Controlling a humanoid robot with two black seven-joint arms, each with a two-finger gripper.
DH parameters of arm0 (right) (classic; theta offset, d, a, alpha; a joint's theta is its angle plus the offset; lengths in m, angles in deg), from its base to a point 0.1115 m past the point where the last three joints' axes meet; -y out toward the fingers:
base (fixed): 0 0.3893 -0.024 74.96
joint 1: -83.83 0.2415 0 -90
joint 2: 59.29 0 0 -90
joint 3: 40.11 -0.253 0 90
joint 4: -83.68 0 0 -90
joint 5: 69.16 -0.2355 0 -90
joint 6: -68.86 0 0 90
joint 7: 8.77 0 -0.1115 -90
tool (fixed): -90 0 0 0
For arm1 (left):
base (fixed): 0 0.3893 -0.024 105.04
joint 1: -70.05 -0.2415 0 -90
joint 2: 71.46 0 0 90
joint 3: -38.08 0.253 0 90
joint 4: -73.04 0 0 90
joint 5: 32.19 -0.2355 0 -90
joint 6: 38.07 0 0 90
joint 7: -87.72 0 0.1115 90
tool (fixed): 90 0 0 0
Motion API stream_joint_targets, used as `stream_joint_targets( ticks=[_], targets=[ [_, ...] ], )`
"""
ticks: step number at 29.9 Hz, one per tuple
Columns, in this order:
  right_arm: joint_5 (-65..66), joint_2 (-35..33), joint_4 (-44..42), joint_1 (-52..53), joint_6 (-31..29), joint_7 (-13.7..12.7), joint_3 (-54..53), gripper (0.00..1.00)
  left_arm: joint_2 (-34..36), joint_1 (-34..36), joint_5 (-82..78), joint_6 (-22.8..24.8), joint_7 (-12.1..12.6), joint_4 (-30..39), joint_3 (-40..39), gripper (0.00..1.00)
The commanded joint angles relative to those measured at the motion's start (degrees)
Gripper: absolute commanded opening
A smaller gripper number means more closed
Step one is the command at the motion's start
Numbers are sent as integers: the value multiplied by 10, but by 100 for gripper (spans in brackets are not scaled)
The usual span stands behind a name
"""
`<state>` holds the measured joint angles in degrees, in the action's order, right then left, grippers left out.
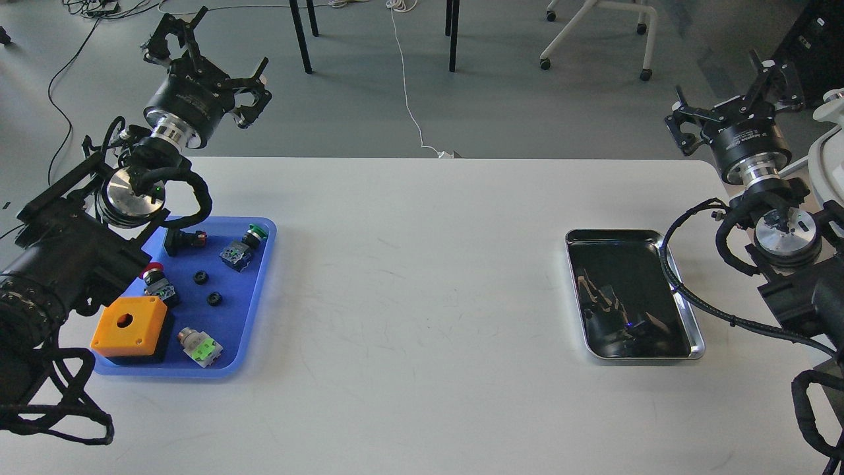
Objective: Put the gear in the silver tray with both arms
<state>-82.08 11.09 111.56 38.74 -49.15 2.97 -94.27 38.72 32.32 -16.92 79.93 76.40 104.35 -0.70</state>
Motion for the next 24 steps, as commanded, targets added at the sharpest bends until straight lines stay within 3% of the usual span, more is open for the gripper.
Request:
stream_joint_targets(
  ticks=[1, 20, 24],
  targets=[
    [1, 1, 0, 3, 0, 0, 1, 99, 15, -7, 3, 0, -3, 0, -2, 98],
    [3, 7, 2, 32, 0, 7, 11, 99, 27, -17, -1, 0, -3, -2, 0, 98],
    [3, 10, 1, 38, 0, 13, 9, 99, 62, -43, 0, 0, -5, 7, -7, 98]
  ],
)
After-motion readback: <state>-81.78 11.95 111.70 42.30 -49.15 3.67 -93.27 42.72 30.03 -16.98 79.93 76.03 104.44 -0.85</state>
